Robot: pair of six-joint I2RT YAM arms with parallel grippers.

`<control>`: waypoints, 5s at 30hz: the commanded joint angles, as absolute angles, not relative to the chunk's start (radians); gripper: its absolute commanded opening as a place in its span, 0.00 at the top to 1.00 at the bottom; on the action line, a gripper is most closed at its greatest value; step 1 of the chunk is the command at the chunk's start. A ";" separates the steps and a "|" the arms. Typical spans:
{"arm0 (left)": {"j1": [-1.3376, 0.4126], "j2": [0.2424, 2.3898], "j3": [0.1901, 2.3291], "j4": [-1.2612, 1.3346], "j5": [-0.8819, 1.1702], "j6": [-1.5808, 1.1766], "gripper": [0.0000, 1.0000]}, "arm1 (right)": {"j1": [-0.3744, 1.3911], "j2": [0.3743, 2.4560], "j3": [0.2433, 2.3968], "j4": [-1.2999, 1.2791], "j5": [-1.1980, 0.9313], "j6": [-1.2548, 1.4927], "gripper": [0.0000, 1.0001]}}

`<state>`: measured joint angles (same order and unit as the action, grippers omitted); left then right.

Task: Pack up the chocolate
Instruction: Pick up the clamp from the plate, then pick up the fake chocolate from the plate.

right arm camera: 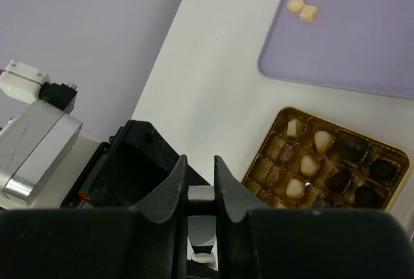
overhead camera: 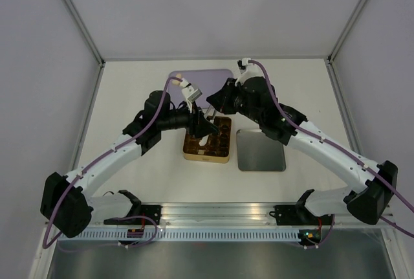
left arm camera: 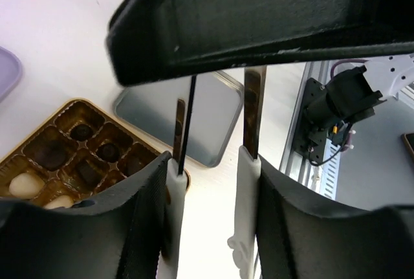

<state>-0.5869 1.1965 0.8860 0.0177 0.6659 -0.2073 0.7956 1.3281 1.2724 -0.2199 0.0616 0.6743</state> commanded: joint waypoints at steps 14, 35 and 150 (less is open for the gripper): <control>-0.598 1.141 0.899 0.006 0.462 -0.170 0.50 | 0.796 1.284 1.282 -0.287 0.244 0.833 0.99; -0.598 1.114 0.884 -0.006 0.713 -0.412 0.64 | 0.772 1.192 1.103 -0.014 0.040 0.577 0.31; -0.543 0.999 0.970 -0.733 -0.259 -0.713 0.00 | 0.669 1.772 1.394 0.598 -0.110 0.144 0.71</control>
<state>-0.5648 0.9810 0.9775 -0.7139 -0.2329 -0.6891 0.6682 1.7226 1.2972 0.4793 -0.1413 0.1829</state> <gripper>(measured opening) 0.993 0.291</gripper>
